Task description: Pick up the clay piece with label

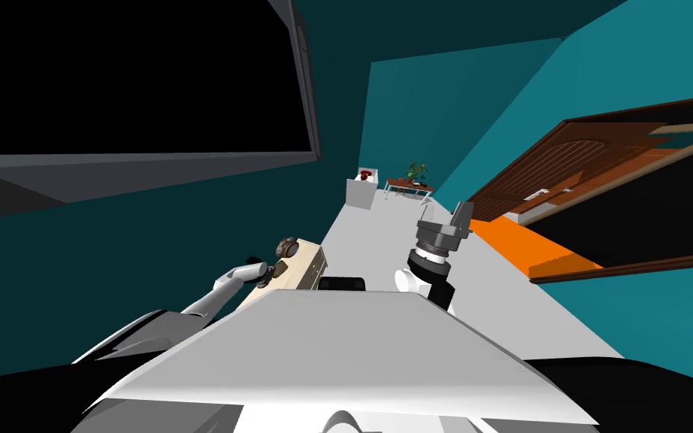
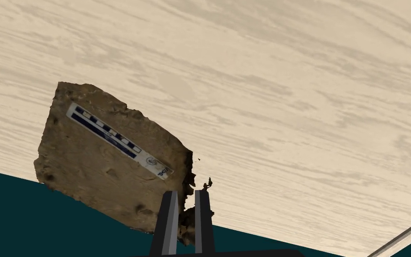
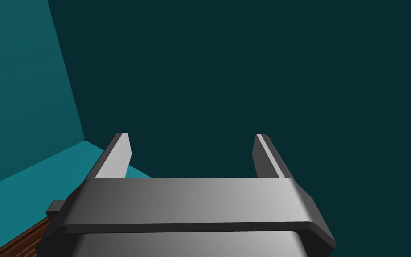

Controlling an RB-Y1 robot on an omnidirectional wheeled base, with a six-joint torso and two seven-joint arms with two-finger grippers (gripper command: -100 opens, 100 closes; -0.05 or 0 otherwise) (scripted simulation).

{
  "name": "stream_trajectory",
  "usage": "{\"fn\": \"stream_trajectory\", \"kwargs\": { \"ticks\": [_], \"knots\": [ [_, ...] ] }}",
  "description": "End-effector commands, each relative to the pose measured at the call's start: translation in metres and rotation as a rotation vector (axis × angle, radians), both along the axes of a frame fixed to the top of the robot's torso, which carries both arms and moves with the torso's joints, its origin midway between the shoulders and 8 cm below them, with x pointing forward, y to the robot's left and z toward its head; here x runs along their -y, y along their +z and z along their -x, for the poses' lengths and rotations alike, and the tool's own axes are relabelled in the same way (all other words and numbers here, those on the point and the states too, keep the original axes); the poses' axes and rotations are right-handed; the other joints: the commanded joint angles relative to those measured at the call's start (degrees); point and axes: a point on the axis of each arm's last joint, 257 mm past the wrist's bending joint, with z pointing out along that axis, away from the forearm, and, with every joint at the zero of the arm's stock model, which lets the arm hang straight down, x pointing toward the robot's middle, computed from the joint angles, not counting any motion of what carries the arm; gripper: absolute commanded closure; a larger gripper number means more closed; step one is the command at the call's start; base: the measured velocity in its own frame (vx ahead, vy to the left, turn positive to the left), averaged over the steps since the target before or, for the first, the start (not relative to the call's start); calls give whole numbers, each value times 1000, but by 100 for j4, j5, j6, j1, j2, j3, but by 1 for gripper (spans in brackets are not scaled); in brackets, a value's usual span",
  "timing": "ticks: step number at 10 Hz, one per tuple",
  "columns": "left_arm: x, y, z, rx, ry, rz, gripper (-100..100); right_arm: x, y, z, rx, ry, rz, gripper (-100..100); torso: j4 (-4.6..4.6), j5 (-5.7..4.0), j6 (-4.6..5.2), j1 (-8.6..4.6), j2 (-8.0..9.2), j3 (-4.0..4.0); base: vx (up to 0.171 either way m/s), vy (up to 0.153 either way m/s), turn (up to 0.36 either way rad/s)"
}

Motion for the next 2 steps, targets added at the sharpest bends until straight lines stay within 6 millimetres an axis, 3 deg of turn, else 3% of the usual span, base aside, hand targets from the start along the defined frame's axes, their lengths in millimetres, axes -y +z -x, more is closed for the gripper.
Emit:
{"fn": "stream_trajectory", "kwargs": {
  "ticks": [1, 2],
  "knots": [
    [0, 0, 0, 0, 0, 0, 100, 0, 0, 0, 0, 0, 0, 0, 0, 0, 0, 0, 0, 0, 9, -9, 19],
    [0, 1, 0, -3, 1, 0, 0, 0, 0, 0, 0, 0, 0, 0, -1, 5, 2, 3, 2, 0, 0, 0, 0]
  ]
}}
